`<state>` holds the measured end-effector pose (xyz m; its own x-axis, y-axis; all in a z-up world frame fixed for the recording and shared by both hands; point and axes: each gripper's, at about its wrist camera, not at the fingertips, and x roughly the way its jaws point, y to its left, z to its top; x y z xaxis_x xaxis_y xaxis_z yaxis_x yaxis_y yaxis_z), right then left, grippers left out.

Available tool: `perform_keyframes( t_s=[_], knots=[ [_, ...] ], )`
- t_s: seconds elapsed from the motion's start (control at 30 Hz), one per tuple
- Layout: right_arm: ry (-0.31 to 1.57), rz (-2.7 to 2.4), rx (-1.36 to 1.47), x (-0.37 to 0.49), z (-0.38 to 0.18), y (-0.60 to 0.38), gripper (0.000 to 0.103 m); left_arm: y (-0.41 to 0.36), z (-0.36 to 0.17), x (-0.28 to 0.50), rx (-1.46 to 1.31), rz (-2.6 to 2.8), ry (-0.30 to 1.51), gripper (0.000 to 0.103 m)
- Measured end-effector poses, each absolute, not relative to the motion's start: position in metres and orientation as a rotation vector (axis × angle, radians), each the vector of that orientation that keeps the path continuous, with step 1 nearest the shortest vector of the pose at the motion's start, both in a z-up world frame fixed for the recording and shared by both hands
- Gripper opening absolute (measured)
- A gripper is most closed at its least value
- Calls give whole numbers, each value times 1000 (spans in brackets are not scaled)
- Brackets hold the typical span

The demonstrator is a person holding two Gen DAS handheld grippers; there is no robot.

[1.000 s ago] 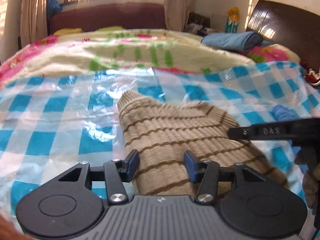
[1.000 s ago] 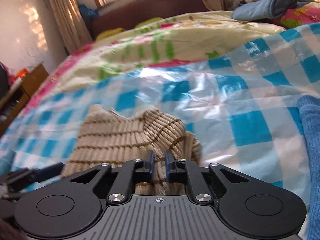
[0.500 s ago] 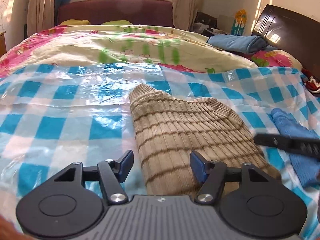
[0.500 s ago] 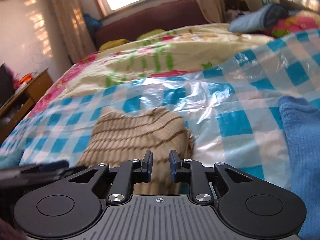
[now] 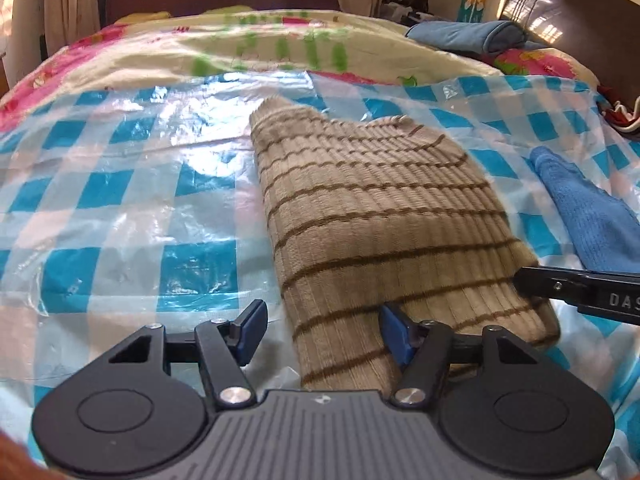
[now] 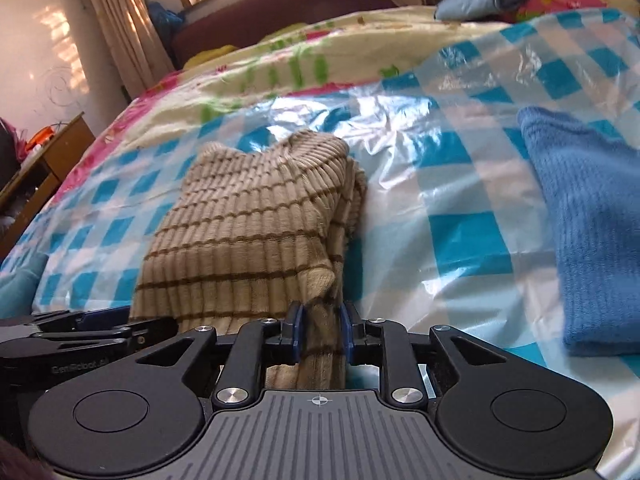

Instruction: Fold small clothes

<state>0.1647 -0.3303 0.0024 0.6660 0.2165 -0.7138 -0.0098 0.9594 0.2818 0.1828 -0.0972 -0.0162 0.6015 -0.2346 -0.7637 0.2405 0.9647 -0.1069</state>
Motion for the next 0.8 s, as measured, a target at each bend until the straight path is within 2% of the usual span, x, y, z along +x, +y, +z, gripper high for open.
perform_keyframes(
  t_s=[0.2, 0.73, 0.8],
  knots=[
    [908, 94, 264, 160, -11, -326, 24, -103, -21, 169, 29, -269, 920, 66],
    [871, 109, 246, 111, 25, -303, 25, -92, 2, 133, -38, -317, 904, 66],
    [859, 117, 242, 105, 32, -298, 28, -90, 7, 127, -42, -325, 898, 66]
  ],
)
